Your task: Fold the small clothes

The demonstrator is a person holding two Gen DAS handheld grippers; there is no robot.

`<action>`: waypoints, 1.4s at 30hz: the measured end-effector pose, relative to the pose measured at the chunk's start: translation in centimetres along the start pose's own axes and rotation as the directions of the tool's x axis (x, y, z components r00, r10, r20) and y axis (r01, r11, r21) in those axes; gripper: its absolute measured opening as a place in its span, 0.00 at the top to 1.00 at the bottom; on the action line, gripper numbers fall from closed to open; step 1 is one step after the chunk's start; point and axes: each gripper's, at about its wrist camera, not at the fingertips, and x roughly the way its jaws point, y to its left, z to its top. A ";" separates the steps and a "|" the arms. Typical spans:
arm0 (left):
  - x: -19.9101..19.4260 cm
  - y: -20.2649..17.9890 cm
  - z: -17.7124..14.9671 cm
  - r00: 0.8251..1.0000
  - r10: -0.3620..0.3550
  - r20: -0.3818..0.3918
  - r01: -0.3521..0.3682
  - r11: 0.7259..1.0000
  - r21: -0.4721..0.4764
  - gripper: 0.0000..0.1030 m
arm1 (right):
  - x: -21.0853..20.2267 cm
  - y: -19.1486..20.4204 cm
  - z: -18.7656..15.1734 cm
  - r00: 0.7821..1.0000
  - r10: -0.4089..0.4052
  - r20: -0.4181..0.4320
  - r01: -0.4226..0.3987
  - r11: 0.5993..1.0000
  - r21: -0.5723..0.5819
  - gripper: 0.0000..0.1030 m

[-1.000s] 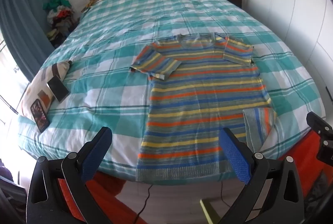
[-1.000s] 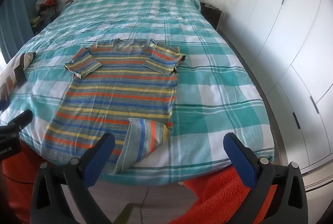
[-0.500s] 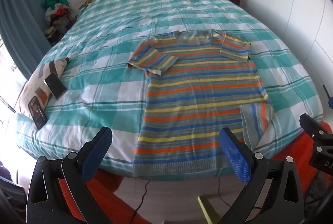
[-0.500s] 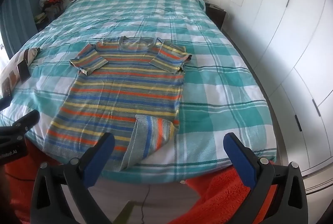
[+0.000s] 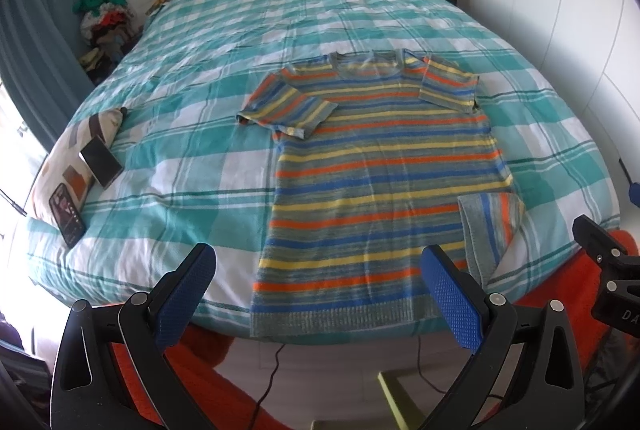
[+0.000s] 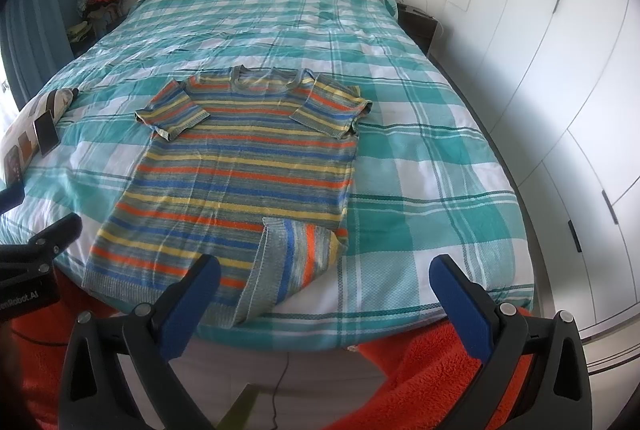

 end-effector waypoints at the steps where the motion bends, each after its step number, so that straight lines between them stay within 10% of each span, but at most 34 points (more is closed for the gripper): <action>1: 0.0 0.0 0.0 1.000 0.001 -0.001 -0.001 1.000 0.001 0.01 | 0.0 0.0 0.0 1.000 0.001 -0.002 -0.001 1.000 0.000 0.00; 42: 0.5 0.8 -0.6 1.000 -0.028 -0.013 0.027 1.000 -0.013 0.01 | 0.7 1.8 0.0 0.999 0.042 -0.019 -0.043 0.998 -0.054 0.00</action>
